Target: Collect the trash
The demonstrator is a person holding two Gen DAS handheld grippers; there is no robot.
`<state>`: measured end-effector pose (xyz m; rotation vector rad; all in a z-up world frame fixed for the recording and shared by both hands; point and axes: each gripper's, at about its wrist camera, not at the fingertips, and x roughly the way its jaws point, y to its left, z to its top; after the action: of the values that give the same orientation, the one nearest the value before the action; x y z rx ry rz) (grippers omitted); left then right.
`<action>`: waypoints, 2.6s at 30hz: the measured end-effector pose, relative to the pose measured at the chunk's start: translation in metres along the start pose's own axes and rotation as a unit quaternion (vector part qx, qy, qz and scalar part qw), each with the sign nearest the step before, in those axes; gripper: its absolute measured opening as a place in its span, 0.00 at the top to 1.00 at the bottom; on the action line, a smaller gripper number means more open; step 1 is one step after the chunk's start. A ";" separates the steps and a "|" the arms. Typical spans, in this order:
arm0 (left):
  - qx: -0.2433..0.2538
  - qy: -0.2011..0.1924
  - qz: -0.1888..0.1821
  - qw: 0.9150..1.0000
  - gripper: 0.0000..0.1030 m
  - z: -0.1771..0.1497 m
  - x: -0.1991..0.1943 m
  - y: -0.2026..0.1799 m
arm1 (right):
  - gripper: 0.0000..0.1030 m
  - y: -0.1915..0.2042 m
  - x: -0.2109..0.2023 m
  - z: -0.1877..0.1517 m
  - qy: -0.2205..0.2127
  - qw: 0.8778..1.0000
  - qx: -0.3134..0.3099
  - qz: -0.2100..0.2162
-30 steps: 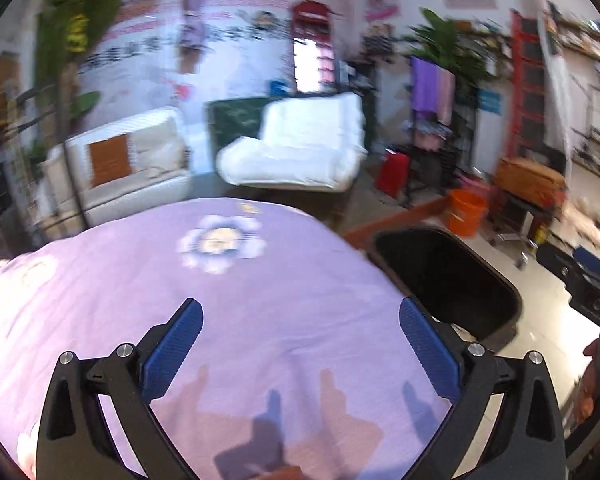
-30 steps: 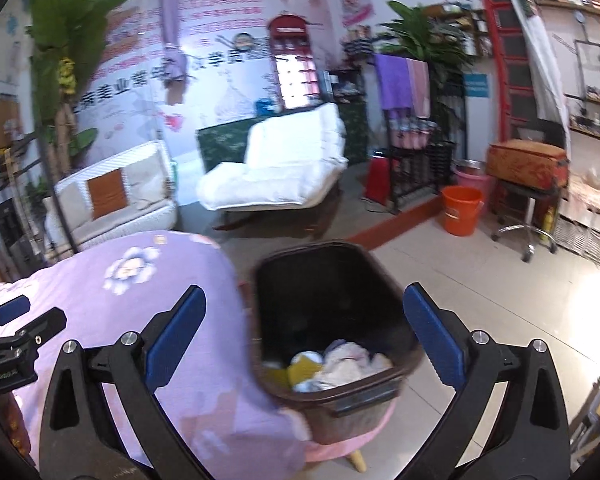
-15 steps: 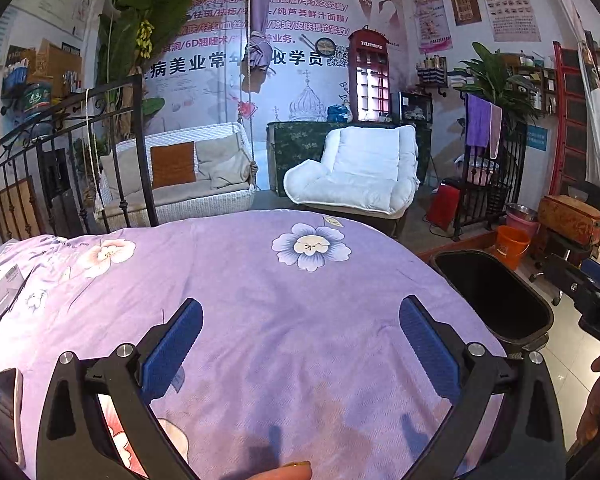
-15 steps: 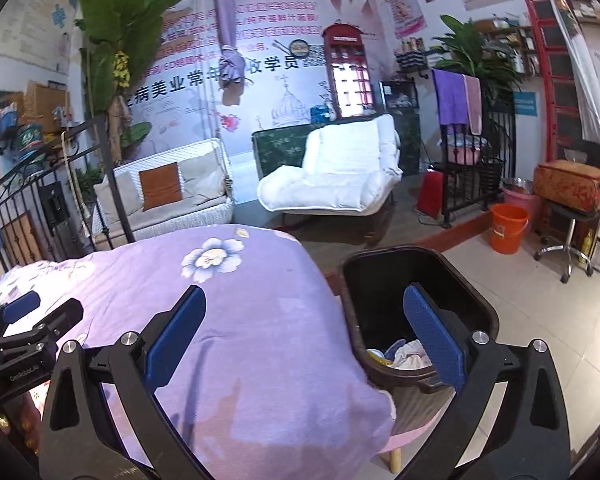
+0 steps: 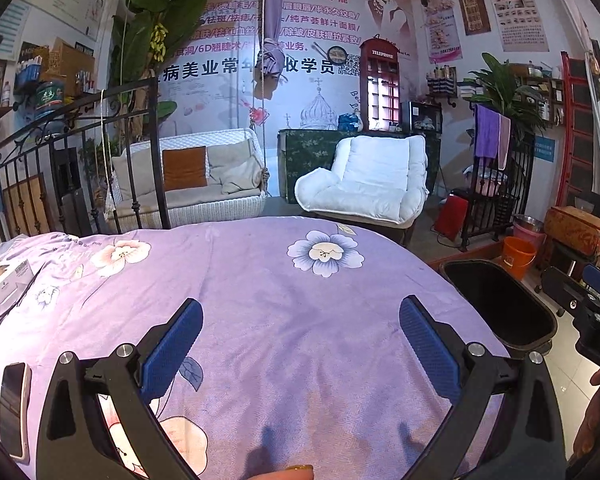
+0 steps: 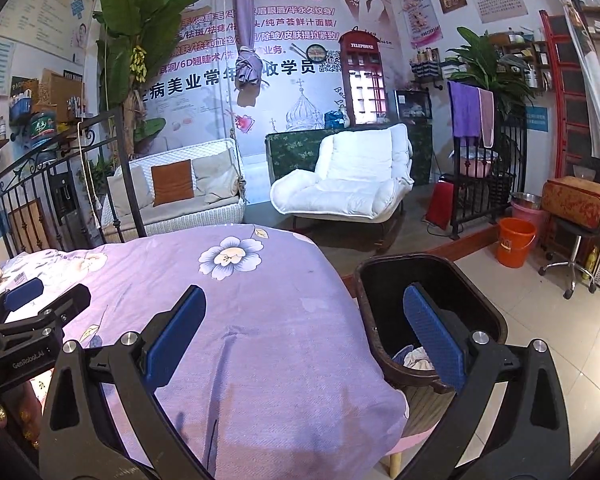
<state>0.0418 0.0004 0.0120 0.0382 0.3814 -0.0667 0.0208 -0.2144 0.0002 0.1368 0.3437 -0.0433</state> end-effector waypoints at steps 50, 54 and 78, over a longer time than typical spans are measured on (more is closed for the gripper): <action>-0.006 -0.002 0.004 1.000 0.05 -0.005 -0.003 0.003 | 0.05 0.002 0.003 0.001 0.009 1.000 0.002 0.002; -0.005 -0.003 0.004 1.000 0.05 -0.005 -0.003 0.003 | 0.05 0.003 0.004 0.001 0.009 1.000 0.001 0.002; -0.008 -0.005 0.004 1.000 0.05 -0.006 -0.006 0.001 | 0.05 0.012 0.005 -0.008 0.011 1.000 0.000 0.004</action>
<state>0.0346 0.0019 0.0088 0.0241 0.3724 -0.0551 0.0242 -0.2016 -0.0072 0.1389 0.3661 -0.0346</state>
